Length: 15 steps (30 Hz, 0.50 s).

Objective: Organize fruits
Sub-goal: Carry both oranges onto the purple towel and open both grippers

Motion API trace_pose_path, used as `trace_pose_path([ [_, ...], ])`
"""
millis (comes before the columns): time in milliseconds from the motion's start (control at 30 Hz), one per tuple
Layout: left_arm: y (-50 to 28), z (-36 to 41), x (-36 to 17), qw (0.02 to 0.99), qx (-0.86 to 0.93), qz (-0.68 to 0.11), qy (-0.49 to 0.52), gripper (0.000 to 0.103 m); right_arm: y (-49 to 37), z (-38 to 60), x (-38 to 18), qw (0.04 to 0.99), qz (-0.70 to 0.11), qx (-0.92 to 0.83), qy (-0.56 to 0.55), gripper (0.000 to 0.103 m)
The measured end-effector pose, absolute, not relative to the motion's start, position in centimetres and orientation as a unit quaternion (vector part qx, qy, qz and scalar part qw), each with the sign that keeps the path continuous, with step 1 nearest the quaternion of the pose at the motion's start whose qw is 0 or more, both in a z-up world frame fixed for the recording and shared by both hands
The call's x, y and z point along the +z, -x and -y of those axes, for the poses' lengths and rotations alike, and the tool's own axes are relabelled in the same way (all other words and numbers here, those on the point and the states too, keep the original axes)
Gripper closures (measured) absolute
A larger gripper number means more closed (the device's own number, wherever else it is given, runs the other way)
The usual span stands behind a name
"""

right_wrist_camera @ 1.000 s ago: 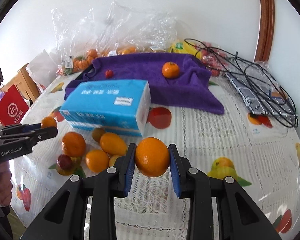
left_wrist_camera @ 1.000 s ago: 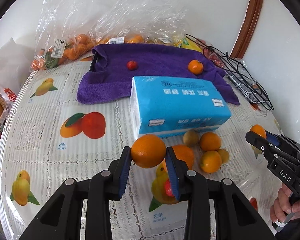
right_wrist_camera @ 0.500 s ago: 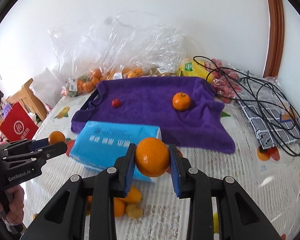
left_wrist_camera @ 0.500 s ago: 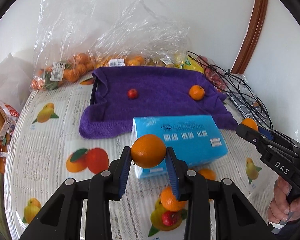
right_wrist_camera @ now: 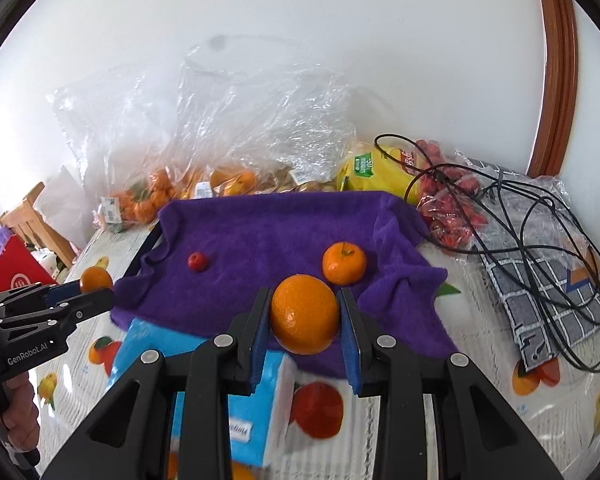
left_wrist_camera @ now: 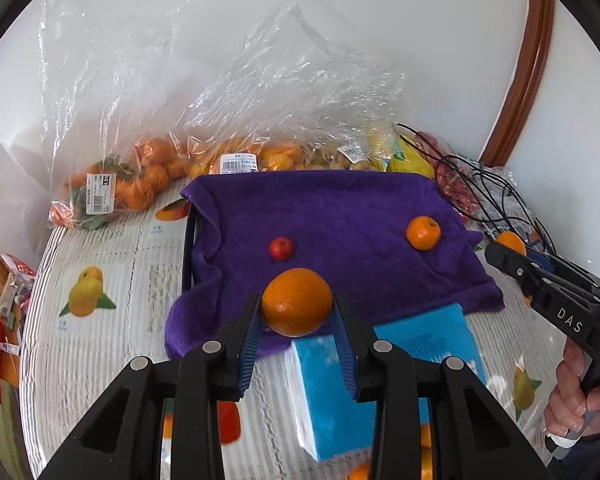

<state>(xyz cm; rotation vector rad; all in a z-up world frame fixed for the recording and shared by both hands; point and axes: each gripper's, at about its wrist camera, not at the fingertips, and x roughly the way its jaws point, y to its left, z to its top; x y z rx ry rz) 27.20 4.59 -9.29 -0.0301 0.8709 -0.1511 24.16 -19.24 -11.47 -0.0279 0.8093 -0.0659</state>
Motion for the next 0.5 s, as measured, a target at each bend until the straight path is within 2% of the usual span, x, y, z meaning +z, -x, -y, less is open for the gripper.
trace_pose_path([
  [500, -33.8, -7.2, -15.1, 0.878, -0.049, -0.474, 0.040, 0.070, -29.3, 22.5, -17.5, 0.895, -0.445, -0.043, 0.002, 0.071],
])
